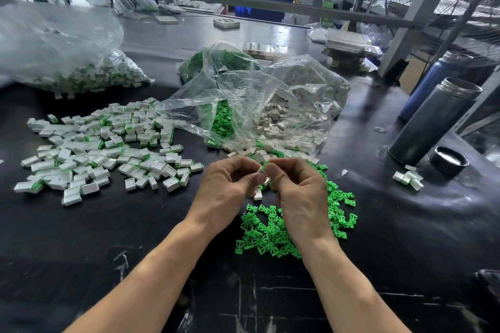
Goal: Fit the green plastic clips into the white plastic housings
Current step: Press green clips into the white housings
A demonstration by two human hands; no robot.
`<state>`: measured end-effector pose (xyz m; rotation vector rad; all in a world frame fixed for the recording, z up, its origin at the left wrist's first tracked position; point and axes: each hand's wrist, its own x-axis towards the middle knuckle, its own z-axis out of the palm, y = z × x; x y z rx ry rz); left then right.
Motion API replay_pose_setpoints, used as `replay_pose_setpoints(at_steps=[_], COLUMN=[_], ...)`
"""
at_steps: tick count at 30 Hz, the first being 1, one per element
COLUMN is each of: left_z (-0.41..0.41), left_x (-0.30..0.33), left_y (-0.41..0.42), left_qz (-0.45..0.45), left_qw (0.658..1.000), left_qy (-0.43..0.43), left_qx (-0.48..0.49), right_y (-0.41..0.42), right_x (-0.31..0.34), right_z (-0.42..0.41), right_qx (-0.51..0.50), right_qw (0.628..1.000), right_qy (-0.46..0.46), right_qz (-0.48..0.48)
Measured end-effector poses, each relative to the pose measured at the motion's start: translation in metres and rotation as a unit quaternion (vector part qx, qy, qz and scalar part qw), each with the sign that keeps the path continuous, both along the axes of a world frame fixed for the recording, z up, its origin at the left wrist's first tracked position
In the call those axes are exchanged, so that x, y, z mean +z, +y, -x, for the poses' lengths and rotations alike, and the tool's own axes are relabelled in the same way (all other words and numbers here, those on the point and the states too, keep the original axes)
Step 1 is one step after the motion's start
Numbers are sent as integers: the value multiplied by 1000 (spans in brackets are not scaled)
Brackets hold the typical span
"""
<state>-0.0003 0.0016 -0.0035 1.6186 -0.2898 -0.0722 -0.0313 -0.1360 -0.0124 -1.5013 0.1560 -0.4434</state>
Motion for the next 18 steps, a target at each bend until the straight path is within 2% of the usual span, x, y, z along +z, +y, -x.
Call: replay_pose_setpoints(at_steps=[13, 18], left_z=[-1, -1], left_x=[1, 2], left_y=[6, 7], left_qz=[-48, -47], left_qw=[999, 999], left_qy=[-17, 4], left_qx=[13, 21], right_y=[-10, -6], right_x=[5, 3], right_z=[4, 5], right_qx=[45, 53], right_qw=[991, 994], right_qy=[21, 33], right_qz=[126, 91])
